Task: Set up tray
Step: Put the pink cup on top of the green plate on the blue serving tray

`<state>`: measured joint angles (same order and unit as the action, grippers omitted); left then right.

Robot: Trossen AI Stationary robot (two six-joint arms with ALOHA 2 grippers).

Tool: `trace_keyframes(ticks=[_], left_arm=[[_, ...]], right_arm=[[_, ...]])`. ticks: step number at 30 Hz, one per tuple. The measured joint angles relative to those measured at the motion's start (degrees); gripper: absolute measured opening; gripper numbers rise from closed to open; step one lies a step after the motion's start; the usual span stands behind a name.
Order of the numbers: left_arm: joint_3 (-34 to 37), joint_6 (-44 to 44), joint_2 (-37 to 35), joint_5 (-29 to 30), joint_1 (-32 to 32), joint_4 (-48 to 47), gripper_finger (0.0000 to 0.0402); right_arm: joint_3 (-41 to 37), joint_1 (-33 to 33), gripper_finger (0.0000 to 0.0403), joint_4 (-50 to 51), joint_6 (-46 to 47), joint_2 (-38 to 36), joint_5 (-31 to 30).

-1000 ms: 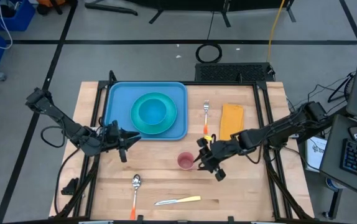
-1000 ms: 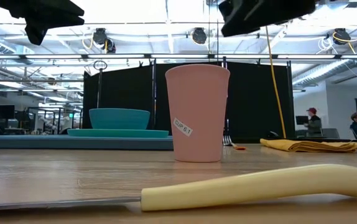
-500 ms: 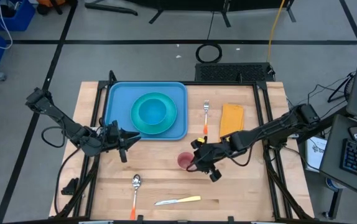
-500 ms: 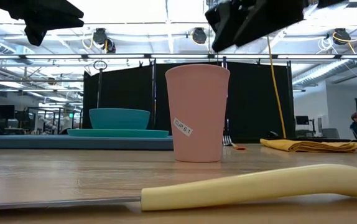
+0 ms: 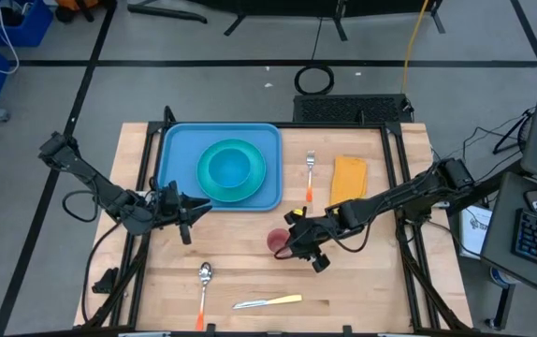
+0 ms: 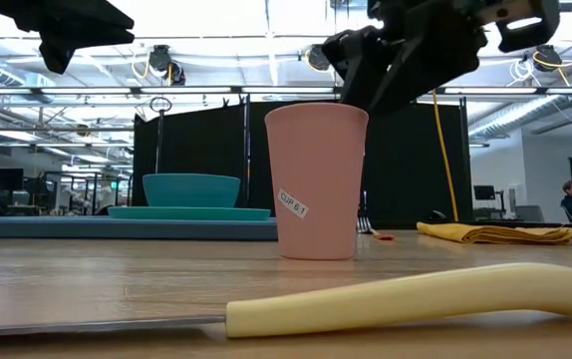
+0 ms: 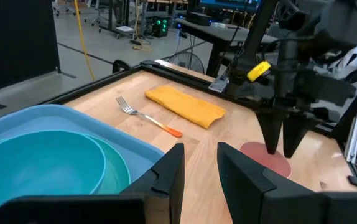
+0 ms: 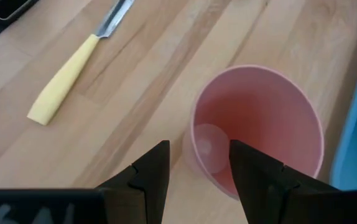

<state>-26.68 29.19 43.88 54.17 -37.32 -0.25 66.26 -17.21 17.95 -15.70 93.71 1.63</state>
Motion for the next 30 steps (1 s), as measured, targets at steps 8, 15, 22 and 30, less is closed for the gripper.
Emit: trace_keyframes(ticks=[8, 15, 22, 30], left_arm=[[0.0, -0.1, 0.0, 0.0, 0.0, 0.0, 0.0097], [0.0, -0.1, 0.0, 0.0, 0.0, 0.0, 0.0097], [0.0, -0.1, 0.0, 0.0, 0.0, -0.1, 0.0097], [0.0, -0.1, 0.0, 0.0, 0.0, -0.6, 0.0097]], right_arm=[[0.0, 0.0, 0.0155, -0.8, 0.0, 1.6, 0.1], [0.0, 0.0, 0.0155, -2.7, -0.4, 2.7, 0.1], [0.0, 0.2, 0.0147, -3.0, -0.6, 2.7, 0.0], [0.0, 1.1, 0.0055, -2.8, -0.5, 2.7, 0.1]])
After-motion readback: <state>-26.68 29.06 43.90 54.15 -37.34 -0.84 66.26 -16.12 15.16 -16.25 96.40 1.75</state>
